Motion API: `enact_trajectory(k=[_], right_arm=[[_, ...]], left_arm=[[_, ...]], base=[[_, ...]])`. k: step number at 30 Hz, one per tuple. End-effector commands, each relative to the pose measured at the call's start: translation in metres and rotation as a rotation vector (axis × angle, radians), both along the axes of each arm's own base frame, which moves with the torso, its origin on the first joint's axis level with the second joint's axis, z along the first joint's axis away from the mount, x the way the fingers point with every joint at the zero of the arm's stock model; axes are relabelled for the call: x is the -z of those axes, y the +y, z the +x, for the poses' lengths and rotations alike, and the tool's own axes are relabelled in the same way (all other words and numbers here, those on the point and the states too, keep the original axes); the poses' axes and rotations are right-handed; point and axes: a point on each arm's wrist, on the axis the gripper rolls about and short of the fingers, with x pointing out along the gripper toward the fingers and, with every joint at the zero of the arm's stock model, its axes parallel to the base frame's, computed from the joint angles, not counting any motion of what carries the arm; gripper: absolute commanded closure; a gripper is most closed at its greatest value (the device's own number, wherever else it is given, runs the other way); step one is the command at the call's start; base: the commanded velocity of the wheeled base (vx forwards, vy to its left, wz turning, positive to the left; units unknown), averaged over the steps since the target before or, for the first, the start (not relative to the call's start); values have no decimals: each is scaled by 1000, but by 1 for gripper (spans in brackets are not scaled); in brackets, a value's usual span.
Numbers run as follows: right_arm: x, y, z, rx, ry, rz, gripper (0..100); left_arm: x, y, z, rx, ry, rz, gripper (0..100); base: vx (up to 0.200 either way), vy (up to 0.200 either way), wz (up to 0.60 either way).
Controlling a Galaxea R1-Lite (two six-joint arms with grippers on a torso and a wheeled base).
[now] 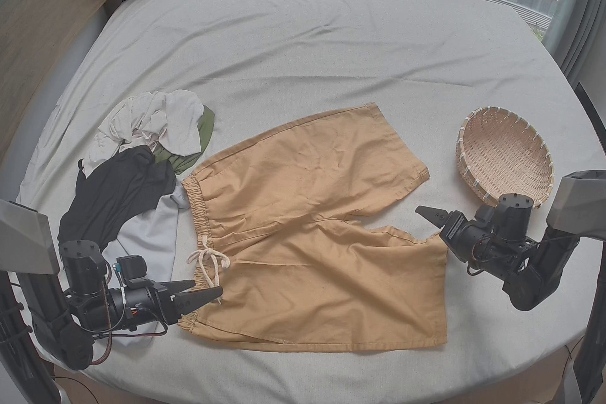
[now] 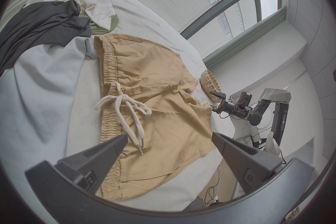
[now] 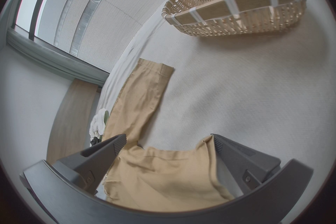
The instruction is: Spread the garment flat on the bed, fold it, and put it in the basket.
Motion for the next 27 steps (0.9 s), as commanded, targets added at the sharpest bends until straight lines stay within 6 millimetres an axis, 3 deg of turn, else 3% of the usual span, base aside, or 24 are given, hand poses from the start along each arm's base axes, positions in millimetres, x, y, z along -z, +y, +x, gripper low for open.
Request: enact_trajectory(k=[1,13,14,27], right_arm=[[-4,2,5,-12,-19,15,0],[2,-2,2,-5,-1,8,0],[2,-2,1,-5,0,8,100],[5,-4,-2,-4,13,-3,100]], left_arm=[[1,1,-1,-5,9,2,0],[4,1,-2,-3,21,3,0],[4,1,-2,-3,20,4,0],[4,2,-2,-8,22,4,0]], base=[[0,0,0],[0,0,0],[0,0,0],[0,0,0]])
